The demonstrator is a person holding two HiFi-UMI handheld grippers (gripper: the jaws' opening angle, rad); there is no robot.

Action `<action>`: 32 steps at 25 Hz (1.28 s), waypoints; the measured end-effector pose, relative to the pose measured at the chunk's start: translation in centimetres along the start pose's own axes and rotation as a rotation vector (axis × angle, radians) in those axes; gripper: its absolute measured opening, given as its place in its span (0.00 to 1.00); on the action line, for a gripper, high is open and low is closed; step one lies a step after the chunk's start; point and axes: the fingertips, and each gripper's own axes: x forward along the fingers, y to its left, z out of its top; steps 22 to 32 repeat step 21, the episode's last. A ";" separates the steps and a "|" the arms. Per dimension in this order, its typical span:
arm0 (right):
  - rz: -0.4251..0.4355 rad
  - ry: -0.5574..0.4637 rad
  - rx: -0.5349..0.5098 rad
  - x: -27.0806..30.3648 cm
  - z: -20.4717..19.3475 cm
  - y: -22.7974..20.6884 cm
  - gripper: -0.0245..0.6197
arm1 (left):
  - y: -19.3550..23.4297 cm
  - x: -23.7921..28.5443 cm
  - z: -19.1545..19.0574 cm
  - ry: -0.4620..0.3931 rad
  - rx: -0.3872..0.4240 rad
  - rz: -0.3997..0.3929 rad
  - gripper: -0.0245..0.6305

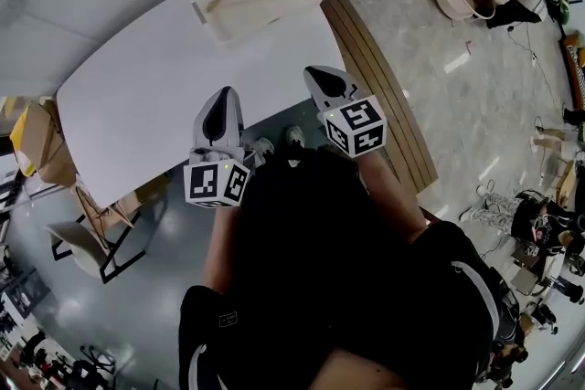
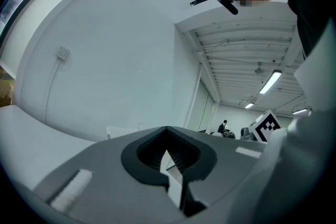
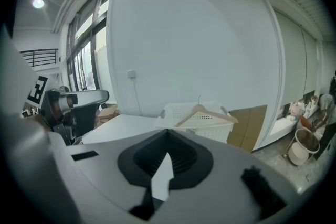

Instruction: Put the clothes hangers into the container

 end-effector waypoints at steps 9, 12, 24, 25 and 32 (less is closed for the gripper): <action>0.025 -0.002 -0.003 -0.3 -0.6 0.2 0.06 | -1.1 0.0 -1.0 0.023 0.002 -0.005 0.05; 0.025 0.000 -0.008 -0.3 -0.9 0.6 0.06 | -1.0 -0.3 -1.1 0.021 0.003 -0.005 0.05; 0.039 -0.005 -0.006 -0.1 -0.6 0.7 0.06 | -1.1 0.1 -1.0 0.028 0.006 -0.007 0.05; 0.039 -0.005 -0.006 -0.1 -0.6 0.7 0.06 | -1.1 0.1 -1.0 0.028 0.006 -0.007 0.05; 0.039 -0.005 -0.006 -0.1 -0.6 0.7 0.06 | -1.1 0.1 -1.0 0.028 0.006 -0.007 0.05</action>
